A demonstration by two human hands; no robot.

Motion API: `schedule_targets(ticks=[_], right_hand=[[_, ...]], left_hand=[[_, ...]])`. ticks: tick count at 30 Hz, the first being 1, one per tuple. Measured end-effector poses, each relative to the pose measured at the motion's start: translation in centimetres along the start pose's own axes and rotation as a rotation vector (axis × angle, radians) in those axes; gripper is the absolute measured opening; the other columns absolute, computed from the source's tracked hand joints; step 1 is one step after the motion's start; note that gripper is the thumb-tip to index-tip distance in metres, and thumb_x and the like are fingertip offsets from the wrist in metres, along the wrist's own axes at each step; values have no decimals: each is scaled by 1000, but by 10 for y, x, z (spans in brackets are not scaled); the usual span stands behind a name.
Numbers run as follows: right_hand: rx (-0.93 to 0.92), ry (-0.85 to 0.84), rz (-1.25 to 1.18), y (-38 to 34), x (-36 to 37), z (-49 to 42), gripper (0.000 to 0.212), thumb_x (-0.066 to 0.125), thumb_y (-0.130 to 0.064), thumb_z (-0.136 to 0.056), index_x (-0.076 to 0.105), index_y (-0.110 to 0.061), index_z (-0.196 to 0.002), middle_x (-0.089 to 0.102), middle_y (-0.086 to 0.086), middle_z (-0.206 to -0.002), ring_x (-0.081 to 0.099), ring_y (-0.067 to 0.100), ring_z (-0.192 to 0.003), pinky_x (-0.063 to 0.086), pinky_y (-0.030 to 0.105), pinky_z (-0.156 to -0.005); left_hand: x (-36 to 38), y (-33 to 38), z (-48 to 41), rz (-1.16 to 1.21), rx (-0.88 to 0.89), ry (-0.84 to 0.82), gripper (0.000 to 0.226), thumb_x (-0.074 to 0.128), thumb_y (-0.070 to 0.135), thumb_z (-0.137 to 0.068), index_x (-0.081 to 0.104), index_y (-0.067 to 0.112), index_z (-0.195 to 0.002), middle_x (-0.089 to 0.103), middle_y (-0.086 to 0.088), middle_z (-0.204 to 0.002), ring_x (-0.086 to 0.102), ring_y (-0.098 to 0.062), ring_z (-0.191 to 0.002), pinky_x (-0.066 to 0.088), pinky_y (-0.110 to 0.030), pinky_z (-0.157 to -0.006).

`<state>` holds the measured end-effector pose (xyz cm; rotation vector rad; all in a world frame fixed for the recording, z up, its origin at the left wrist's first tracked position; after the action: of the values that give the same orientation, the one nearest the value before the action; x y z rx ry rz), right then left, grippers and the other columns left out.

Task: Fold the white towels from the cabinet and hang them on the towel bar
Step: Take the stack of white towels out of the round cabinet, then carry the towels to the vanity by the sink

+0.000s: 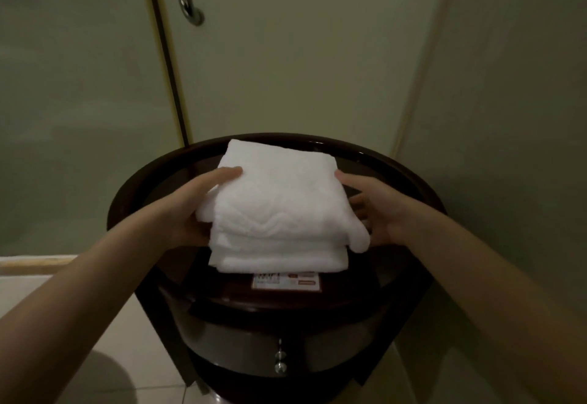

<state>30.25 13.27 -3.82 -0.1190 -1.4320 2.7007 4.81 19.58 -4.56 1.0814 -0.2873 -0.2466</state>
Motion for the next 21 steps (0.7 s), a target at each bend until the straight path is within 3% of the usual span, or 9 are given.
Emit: schedule_targets(ticks=[4,9,11,15,18,21], right_hand=[[-2,-192,-140,-1,12,-13,60,82,-38,-60,68,-8,-110,72,15,-104,71,32,-88,58,40,-65],[-17,-236,-183,-2,17,-21,73,86,-34,-56,62,-14,-122,68,17,-114,64,36,-105,51,48,-91],[-36,-251,-213,-3,17,-19,71,84,-32,-59,62,-13,-123,68,17,-115,64,35,-106,50,47,-92],[-109,-285,-254,-12,22,-7,61,80,-31,-62,65,-10,-117,71,16,-106,70,31,-90,56,39,-76],[-163,-292,-245,-28,32,10,52,77,-30,-64,67,-8,-110,73,15,-97,72,29,-81,58,36,-65],[-222,-288,-224,-43,44,32,46,75,-30,-67,68,-8,-107,73,15,-95,72,28,-79,57,35,-60]], left_hand=[[9,0,-3,11,-16,-54,65,79,50,-58,64,19,-114,72,-12,-106,70,-33,-92,57,-45,-71],[22,1,2,98,32,-81,47,76,45,-61,74,19,-100,73,-12,-103,71,-31,-89,57,-42,-65],[26,4,6,108,50,-89,39,78,44,-59,77,19,-90,73,-11,-100,71,-31,-86,57,-43,-62],[25,12,17,144,78,-95,57,83,42,-53,71,16,-103,73,-13,-102,71,-32,-89,57,-43,-62],[19,24,35,166,128,-99,50,83,42,-54,75,16,-97,72,-12,-104,70,-32,-91,56,-42,-64],[10,35,55,186,165,-95,57,81,41,-58,71,15,-108,72,-13,-106,70,-32,-93,56,-42,-67]])
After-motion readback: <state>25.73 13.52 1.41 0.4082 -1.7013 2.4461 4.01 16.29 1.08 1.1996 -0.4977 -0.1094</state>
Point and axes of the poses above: each hand's wrist, its own z-axis away from the middle knuckle, its own x-axis out of the palm, y = z × x, the point moved 6 cm from there along -z, towards the middle knuckle
